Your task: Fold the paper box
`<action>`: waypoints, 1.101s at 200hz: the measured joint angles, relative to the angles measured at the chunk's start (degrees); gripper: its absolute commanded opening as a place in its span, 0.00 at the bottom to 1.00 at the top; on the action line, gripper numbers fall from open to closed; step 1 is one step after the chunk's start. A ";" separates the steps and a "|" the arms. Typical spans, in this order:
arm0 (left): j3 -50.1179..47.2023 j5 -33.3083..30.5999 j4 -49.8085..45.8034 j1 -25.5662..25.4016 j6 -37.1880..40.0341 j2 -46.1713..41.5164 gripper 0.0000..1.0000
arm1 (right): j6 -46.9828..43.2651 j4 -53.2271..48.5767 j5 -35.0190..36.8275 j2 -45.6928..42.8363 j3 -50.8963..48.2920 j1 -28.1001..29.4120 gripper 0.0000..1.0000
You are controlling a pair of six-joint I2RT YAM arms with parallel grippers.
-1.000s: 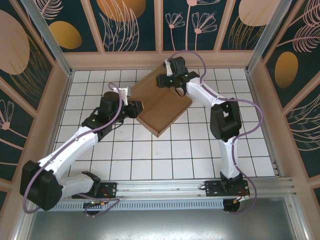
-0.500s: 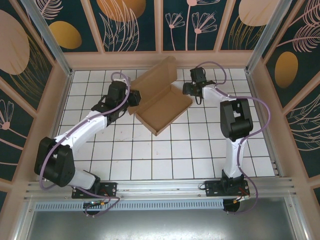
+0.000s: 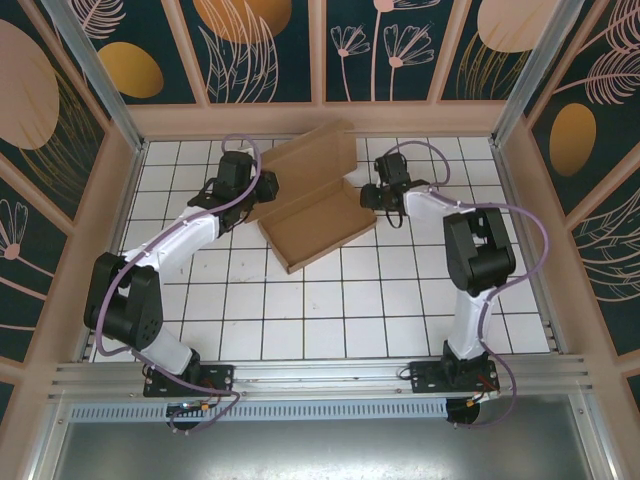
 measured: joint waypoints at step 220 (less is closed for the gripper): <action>-0.02 3.98 1.36 1.79 0.39 1.38 0.29 | -36.98 34.18 -40.39 -5.46 -7.10 -7.48 0.65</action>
